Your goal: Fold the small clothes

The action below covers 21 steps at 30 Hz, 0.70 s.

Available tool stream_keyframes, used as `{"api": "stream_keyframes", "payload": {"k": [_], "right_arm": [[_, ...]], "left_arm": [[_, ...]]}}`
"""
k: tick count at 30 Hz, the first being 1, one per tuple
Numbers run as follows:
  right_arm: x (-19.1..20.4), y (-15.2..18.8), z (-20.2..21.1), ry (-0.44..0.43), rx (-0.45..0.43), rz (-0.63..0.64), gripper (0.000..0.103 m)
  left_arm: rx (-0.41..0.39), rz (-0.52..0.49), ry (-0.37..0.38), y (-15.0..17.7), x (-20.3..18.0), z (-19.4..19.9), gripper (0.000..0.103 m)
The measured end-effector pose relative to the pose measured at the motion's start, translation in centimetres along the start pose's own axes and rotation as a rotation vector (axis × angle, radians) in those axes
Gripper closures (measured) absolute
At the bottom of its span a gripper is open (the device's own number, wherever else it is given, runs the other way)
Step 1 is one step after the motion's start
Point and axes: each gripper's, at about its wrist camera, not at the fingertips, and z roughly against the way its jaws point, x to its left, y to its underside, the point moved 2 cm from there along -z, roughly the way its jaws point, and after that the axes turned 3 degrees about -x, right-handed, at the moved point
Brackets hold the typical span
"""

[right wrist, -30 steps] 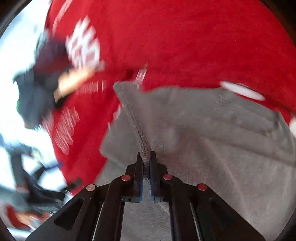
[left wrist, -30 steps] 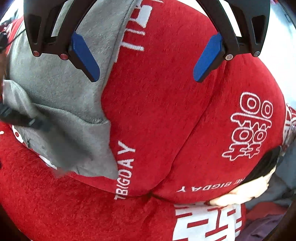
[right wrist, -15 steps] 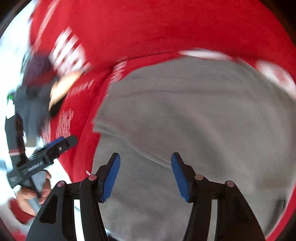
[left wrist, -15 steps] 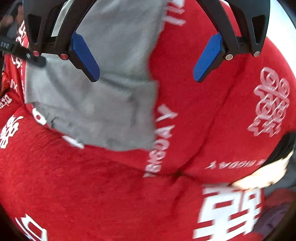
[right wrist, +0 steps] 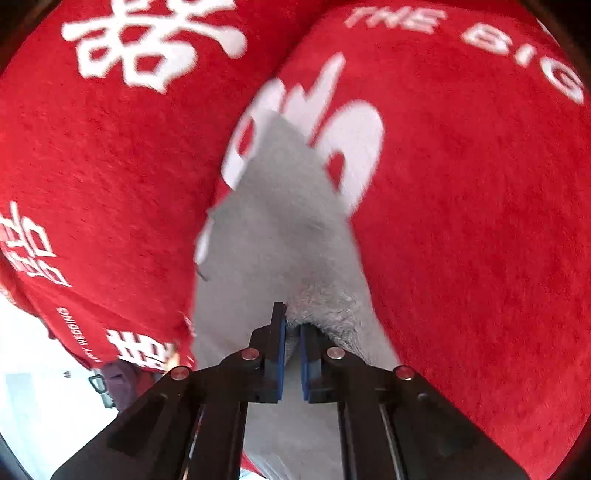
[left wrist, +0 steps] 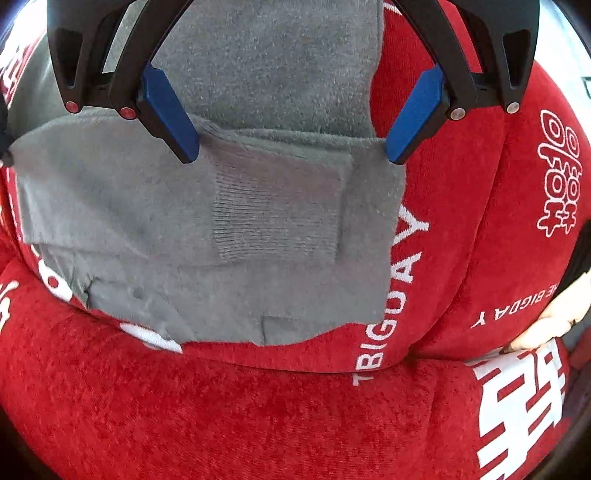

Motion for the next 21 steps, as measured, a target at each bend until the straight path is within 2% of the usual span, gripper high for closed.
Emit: {"api": "stream_keyframes", "payload": {"k": [2, 4, 6, 7, 8, 9, 10, 11, 14, 17, 21], "right_arm": [[-0.1, -0.3, 0.7, 0.014, -0.016, 0.047, 0.096], [-1.9, -0.9, 1.3, 0.055, -0.022, 0.047, 0.095], [-3.6, -1.1, 0.8, 0.046, 0.040, 0.019, 0.094], [-4.0, -0.9, 0.5, 0.019, 0.087, 0.003, 0.090], [-4.1, -0.9, 0.8, 0.008, 0.114, 0.008, 0.079], [-3.3, -0.7, 1.3, -0.005, 0.155, 0.054, 0.072], [-2.7, -0.7, 2.0, -0.018, 0.170, 0.092, 0.060], [-1.7, -0.6, 2.8, -0.036, 0.177, 0.144, 0.057], [0.3, -1.5, 3.9, -0.026, 0.126, 0.221, 0.057], [0.8, -4.7, 2.7, 0.037, 0.054, 0.218, 0.057], [0.3, -7.7, -1.7, 0.107, 0.082, 0.220, 0.057]], "left_arm": [[0.010, -0.026, -0.021, 0.5, -0.5, -0.4, 0.001], [0.026, -0.036, -0.028, 1.2, -0.8, -1.0, 0.001], [0.026, -0.019, -0.022, 1.5, -0.5, -0.9, 0.001], [0.029, -0.014, -0.019, 1.5, -0.3, -0.8, 0.001], [0.029, -0.015, -0.024, 1.6, -0.1, -0.6, 0.001], [0.027, -0.018, -0.032, 1.6, 0.1, -0.5, 0.001], [0.026, -0.020, -0.037, 1.7, 0.3, -0.3, 0.001], [0.026, -0.020, -0.042, 1.7, 0.5, -0.2, 0.001], [0.021, -0.007, -0.048, 1.4, 0.9, 0.2, 0.001], [0.011, 0.012, -0.049, 1.1, 1.0, 0.7, 0.001], [0.000, 0.024, -0.047, 0.9, 0.6, 1.0, 0.001]]}}
